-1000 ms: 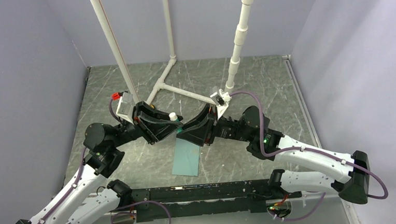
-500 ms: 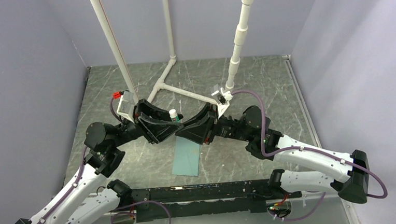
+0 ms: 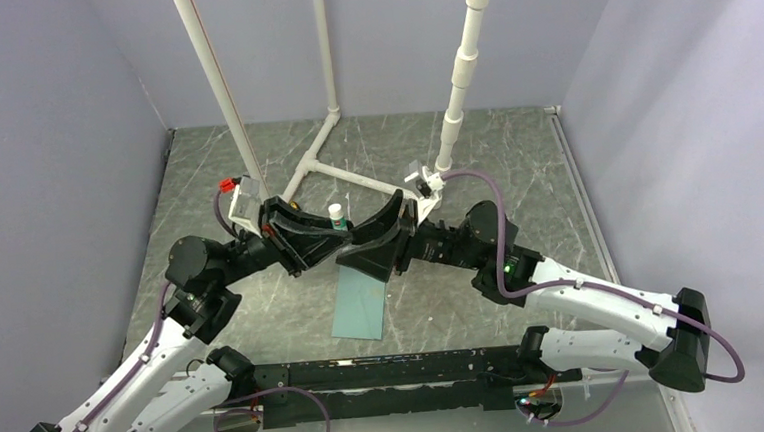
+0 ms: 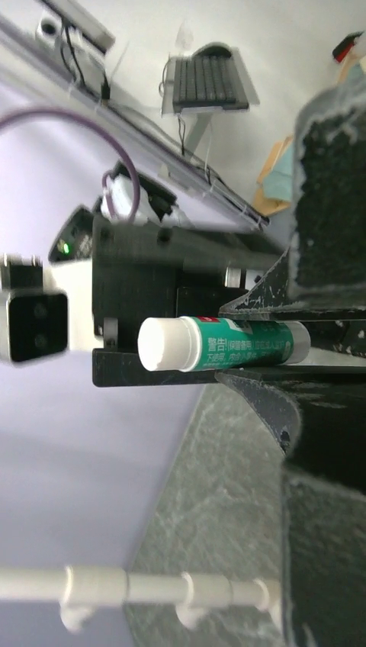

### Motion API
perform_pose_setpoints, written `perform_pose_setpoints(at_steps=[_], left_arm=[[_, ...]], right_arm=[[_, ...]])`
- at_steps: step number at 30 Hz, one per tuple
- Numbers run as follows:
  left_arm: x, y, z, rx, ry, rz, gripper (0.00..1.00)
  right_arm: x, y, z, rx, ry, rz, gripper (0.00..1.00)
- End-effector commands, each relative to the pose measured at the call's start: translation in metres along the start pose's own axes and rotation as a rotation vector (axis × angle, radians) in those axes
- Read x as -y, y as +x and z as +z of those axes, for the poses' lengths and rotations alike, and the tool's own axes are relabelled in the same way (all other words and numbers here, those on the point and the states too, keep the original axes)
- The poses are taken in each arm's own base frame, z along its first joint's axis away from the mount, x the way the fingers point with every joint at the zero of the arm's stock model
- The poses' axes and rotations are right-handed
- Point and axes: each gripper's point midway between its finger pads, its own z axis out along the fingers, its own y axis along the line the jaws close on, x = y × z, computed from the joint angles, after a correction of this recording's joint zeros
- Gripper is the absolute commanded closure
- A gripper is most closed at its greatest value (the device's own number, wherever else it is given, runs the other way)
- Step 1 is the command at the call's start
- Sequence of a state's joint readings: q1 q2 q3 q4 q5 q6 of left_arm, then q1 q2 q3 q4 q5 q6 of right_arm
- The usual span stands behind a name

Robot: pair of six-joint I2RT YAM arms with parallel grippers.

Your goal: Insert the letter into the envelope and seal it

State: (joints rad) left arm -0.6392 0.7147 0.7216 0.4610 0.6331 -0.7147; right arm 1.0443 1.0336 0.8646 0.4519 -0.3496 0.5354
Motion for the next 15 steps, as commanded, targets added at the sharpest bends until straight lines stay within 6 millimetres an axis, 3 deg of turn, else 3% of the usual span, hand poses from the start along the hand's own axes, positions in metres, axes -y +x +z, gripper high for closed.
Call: perform_pose_setpoints(at_steps=[1, 3, 7, 10, 15], left_arm=[[-0.035, 0.009, -0.011, -0.044, -0.196, 0.065, 0.98], [-0.063, 0.022, -0.027, -0.096, -0.366, 0.073, 0.97], [-0.119, 0.049, -0.076, -0.175, -0.752, 0.027, 0.97], [-0.132, 0.063, -0.094, -0.196, -0.854, -0.008, 0.98], [-0.133, 0.083, -0.094, -0.229, -0.825, -0.056, 0.97]], right_arm=[[0.011, 0.001, -0.011, -0.059, 0.100, -0.055, 0.35], [0.039, 0.013, -0.025, -0.094, 0.248, -0.064, 0.30], [0.109, 0.041, -0.062, -0.206, 0.601, -0.012, 0.31], [0.163, 0.069, -0.093, -0.313, 0.858, 0.055, 0.36], [0.239, 0.107, -0.136, -0.502, 1.165, 0.085, 0.41]])
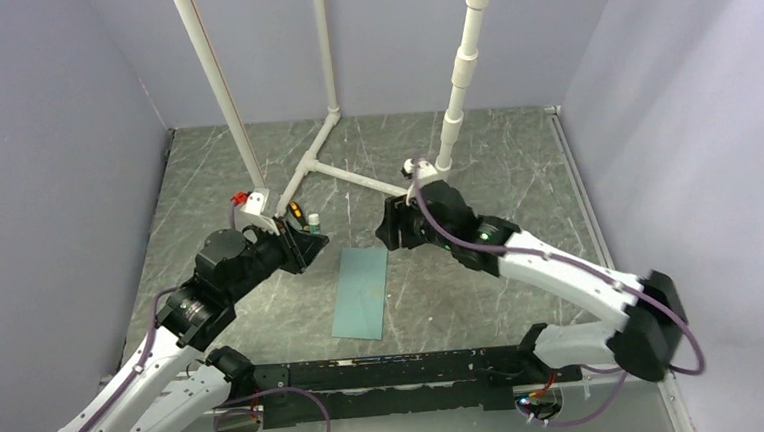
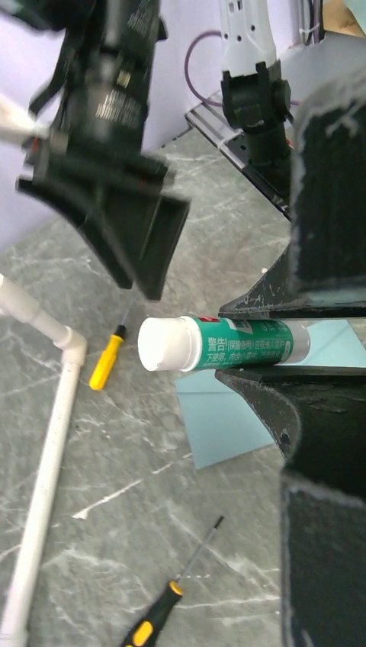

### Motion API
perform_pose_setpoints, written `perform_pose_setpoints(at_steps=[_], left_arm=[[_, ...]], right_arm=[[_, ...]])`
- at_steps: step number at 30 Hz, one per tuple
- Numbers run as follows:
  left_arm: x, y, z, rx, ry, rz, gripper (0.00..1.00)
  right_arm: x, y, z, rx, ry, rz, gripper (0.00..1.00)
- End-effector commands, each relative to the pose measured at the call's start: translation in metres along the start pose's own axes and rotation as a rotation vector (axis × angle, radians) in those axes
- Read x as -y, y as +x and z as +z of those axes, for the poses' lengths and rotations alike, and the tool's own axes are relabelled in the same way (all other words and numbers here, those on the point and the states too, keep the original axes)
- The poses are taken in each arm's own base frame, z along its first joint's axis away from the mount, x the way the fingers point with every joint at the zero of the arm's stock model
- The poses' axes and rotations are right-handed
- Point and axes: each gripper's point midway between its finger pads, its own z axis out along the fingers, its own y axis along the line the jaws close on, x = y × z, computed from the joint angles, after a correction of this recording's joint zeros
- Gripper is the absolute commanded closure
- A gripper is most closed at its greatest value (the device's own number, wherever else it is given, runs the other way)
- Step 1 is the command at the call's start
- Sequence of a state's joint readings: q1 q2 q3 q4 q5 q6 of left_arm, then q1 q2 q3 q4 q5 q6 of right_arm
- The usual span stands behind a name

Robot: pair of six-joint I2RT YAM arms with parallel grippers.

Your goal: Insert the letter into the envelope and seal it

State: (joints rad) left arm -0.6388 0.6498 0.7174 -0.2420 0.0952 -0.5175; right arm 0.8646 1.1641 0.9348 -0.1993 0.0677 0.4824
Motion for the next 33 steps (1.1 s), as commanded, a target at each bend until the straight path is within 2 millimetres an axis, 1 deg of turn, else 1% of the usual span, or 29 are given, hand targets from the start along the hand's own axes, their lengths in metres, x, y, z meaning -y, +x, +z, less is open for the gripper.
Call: perform_pose_setpoints(at_steps=[1, 2, 5, 8, 10, 12, 15, 22, 25, 28, 30, 32, 33], left_arm=[[-0.011, 0.013, -0.001, -0.030, -0.040, -0.013, 0.97], [-0.009, 0.017, 0.000, -0.040, -0.025, -0.017, 0.98], [-0.004, 0.026, 0.002, -0.070, 0.015, -0.023, 0.98], [-0.003, 0.033, 0.002, -0.091, 0.033, -0.030, 0.97], [-0.002, 0.036, 0.002, -0.096, 0.045, -0.037, 0.98], [-0.003, 0.039, 0.003, -0.095, 0.049, -0.043, 0.98], [-0.004, 0.042, 0.003, -0.096, 0.051, -0.043, 0.97], [-0.002, 0.046, 0.006, -0.116, 0.067, -0.030, 0.97], [0.001, 0.048, 0.007, -0.131, 0.084, -0.039, 0.98], [0.004, 0.050, 0.008, -0.145, 0.099, -0.038, 0.97], [0.004, 0.050, 0.007, -0.145, 0.104, -0.036, 0.98], [0.005, 0.050, 0.007, -0.141, 0.108, -0.029, 0.98], [0.005, 0.049, 0.007, -0.138, 0.112, -0.022, 0.98]], right_arm=[[0.083, 0.034, 0.026, -0.193, 0.358, -0.003, 0.42], [0.093, 0.040, 0.035, -0.225, 0.391, -0.019, 0.40], [0.113, 0.054, 0.060, -0.268, 0.454, -0.060, 0.34], [0.128, 0.064, 0.079, -0.299, 0.487, -0.072, 0.34], [0.137, 0.074, 0.088, -0.331, 0.504, -0.073, 0.38], [0.144, 0.078, 0.095, -0.345, 0.517, -0.064, 0.41], [0.150, 0.084, 0.102, -0.360, 0.515, -0.056, 0.47], [0.158, 0.090, 0.110, -0.385, 0.522, -0.057, 0.54], [0.159, 0.092, 0.113, -0.396, 0.516, -0.061, 0.62], [0.157, 0.092, 0.114, -0.402, 0.504, -0.059, 0.76], [0.154, 0.089, 0.112, -0.401, 0.495, -0.055, 0.89], [0.150, 0.084, 0.108, -0.394, 0.482, -0.052, 0.97], [0.145, 0.079, 0.105, -0.383, 0.467, -0.049, 0.99]])
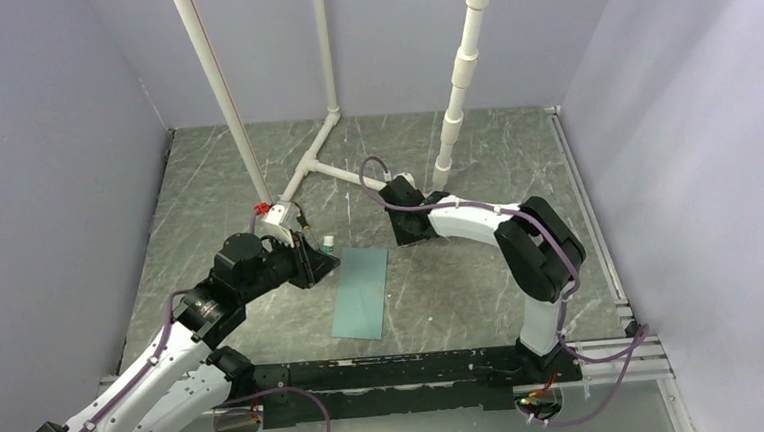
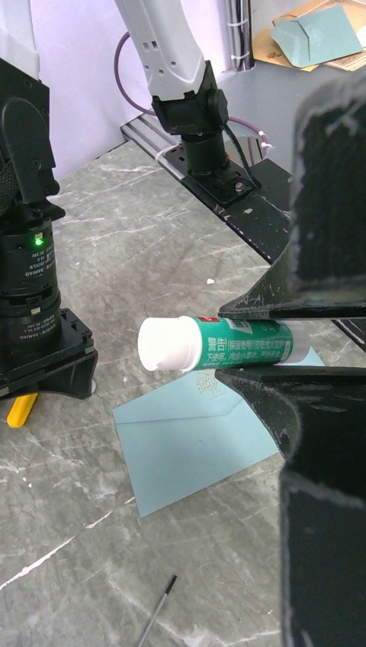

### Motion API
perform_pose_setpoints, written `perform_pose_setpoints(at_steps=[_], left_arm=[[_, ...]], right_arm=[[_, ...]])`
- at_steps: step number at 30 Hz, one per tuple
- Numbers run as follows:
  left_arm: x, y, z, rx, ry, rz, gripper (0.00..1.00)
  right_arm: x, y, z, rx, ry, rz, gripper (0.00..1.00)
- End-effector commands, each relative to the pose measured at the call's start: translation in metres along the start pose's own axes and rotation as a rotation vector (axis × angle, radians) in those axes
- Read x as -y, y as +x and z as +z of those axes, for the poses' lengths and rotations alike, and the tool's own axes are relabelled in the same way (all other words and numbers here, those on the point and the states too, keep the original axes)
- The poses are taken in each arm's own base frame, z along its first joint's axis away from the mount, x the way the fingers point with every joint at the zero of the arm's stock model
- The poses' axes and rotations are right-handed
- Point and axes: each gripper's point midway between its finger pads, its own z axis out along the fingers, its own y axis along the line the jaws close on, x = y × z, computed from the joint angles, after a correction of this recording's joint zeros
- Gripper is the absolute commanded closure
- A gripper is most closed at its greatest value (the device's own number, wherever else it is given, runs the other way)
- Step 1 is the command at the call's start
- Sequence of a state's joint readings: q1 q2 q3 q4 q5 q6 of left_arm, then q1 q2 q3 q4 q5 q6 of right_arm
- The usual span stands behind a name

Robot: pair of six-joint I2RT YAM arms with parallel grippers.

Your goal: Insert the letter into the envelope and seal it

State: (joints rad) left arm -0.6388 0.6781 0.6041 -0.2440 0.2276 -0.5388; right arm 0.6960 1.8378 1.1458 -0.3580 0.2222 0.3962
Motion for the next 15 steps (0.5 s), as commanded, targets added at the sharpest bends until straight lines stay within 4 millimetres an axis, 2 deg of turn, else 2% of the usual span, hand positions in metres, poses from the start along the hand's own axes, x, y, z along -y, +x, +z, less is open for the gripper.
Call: perform_pose_setpoints(at_steps=[1, 5, 9, 10, 13, 15], left_arm=[[0.016, -0.015, 0.000, 0.054, 0.074, 0.040, 0.98], [0.033, -0.018, 0.000, 0.051, 0.175, 0.108, 0.98], [0.055, -0.018, -0.001, 0.017, 0.305, 0.178, 0.97], [0.059, -0.018, -0.001, 0.008, 0.327, 0.189, 0.98], [0.071, -0.017, -0.003, -0.009, 0.400, 0.227, 0.98], [0.076, -0.018, -0.004, -0.016, 0.432, 0.249, 0.97]], right_arm=[[-0.010, -0.032, -0.028, 0.080, -0.070, 0.016, 1.00], [-0.028, -0.048, -0.078, 0.141, -0.229, 0.013, 1.00], [-0.060, -0.066, -0.152, 0.255, -0.521, -0.002, 1.00], [-0.071, -0.068, -0.180, 0.290, -0.625, -0.018, 1.00], [-0.093, -0.070, -0.239, 0.368, -0.864, -0.071, 1.00], [-0.103, -0.067, -0.271, 0.393, -0.995, -0.096, 1.00]])
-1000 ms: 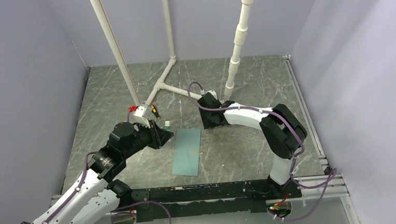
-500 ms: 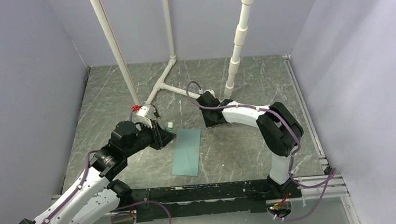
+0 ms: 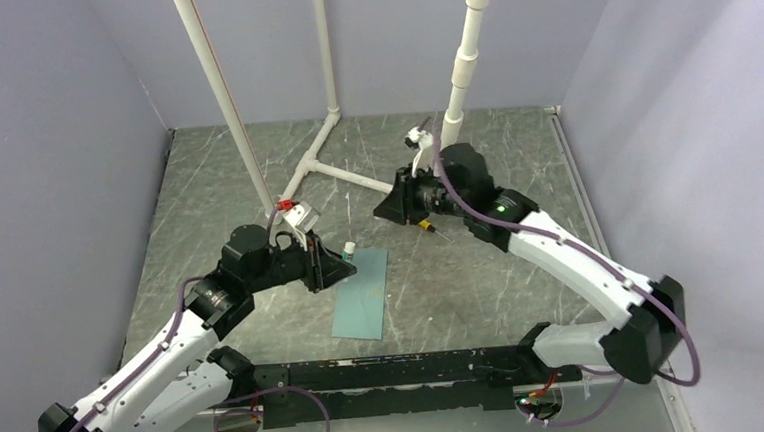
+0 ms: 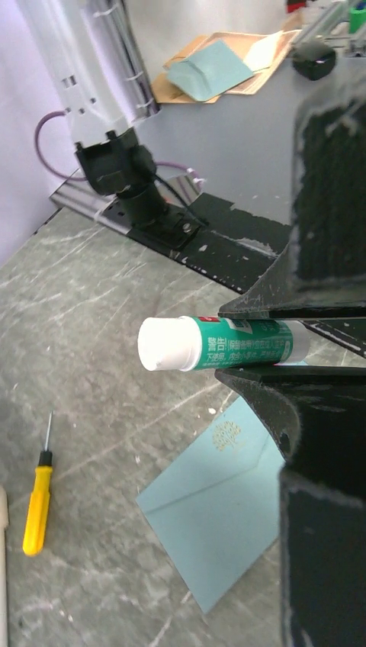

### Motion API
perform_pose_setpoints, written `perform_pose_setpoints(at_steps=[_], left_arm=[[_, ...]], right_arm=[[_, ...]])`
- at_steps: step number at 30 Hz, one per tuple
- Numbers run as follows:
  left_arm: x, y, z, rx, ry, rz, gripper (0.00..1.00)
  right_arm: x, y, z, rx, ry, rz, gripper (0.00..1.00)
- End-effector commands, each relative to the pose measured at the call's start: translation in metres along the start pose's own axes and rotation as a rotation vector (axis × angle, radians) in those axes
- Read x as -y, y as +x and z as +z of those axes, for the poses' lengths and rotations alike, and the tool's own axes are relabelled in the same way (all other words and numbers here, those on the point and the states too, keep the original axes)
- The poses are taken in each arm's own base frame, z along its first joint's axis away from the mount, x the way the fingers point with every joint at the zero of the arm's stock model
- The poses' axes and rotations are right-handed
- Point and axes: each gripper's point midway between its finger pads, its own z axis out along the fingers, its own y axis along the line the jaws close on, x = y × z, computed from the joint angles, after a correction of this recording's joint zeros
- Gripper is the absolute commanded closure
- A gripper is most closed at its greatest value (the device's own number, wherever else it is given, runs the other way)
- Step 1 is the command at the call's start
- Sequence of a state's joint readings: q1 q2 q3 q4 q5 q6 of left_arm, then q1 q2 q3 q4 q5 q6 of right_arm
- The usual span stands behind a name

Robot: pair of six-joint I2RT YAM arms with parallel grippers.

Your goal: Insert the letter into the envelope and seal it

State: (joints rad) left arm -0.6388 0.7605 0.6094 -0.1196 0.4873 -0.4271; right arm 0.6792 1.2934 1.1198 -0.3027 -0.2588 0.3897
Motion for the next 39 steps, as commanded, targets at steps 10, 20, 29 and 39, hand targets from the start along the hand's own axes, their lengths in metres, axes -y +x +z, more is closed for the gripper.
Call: perform_pose_setpoints(at_steps=[10, 20, 29, 39], left_arm=[[0.044, -0.040, -0.004, 0.061, 0.197, 0.177, 0.98], [0.049, -0.044, -0.002, 0.065, 0.222, 0.183, 0.97], [0.060, -0.040, 0.002, 0.033, 0.312, 0.187, 0.98], [0.056, -0.042, 0.003, -0.082, 0.275, 0.241, 0.98]], right_arm=[[-0.099, -0.003, -0.053, -0.014, -0.544, -0.033, 0.99], [-0.108, 0.004, -0.056, -0.037, -0.624, 0.008, 0.98], [-0.107, 0.005, -0.050, -0.043, -0.619, 0.020, 0.98], [-0.107, 0.028, -0.059, -0.147, -0.639, -0.050, 0.99]])
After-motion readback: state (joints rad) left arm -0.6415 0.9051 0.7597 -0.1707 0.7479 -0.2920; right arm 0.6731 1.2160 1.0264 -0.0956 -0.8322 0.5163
